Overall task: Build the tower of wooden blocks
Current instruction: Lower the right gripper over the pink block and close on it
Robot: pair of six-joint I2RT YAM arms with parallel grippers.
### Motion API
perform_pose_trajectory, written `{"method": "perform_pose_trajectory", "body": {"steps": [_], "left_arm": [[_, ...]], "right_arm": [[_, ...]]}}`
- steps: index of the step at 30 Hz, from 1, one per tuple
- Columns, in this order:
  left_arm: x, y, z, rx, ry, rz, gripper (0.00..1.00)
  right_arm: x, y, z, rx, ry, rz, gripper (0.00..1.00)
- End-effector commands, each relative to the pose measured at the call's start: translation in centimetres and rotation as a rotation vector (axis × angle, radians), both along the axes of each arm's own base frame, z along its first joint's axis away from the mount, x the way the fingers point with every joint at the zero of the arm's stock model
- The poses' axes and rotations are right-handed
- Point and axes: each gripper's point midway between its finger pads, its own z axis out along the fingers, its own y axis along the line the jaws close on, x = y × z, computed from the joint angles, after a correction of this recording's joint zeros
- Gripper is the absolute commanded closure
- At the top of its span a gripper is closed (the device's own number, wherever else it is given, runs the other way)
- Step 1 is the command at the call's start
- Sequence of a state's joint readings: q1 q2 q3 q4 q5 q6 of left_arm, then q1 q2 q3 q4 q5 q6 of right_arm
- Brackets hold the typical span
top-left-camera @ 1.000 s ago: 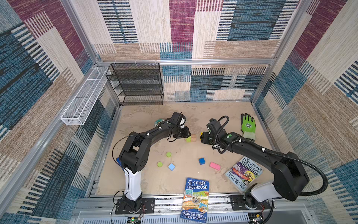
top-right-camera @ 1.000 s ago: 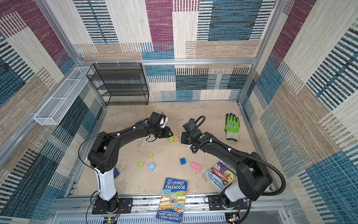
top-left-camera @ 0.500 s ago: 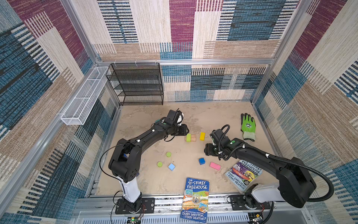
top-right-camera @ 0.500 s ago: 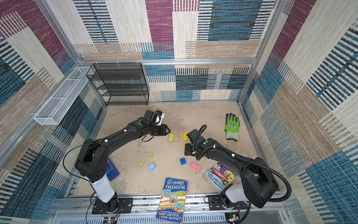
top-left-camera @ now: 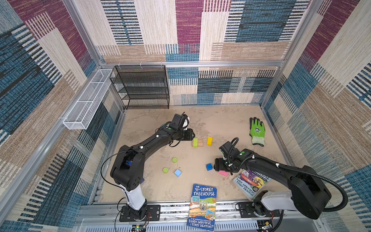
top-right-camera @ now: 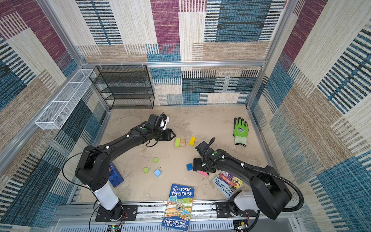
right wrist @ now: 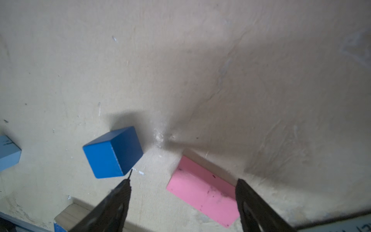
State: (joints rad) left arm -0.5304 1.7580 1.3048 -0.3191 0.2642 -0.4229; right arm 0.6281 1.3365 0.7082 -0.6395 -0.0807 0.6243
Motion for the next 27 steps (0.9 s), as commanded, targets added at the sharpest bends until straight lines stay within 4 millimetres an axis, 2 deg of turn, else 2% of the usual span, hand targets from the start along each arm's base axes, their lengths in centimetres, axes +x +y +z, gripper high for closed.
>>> {"method": "perform_pose_trajectory", "body": {"steps": [1,5,13,21,27], "left_arm": [[0.0,0.2,-0.1,0.020,-0.012,-0.007,0.56],[0.0,0.3,-0.2,0.022,-0.009,-0.006,0.56],[0.1,0.3,-0.2,0.020,-0.009,-0.005,0.56],[0.0,0.3,-0.3,0.022,-0.006,-0.006,0.56],[-0.1,0.4,-0.2,0.025,-0.009,-0.004,0.56]], "right_arm": [[-0.7,0.1,-0.4,0.013,0.027,-0.004,0.17],[-1.3,0.4,-0.7,0.026,0.045,0.000,0.19],[-2.6,0.8,-0.8,0.028,0.070,-0.006,0.30],[-2.8,1.1,-1.2,-0.026,0.080,-0.001,0.43],[-2.7,1.3,-1.6,-0.098,0.085,0.014,0.46]]}}
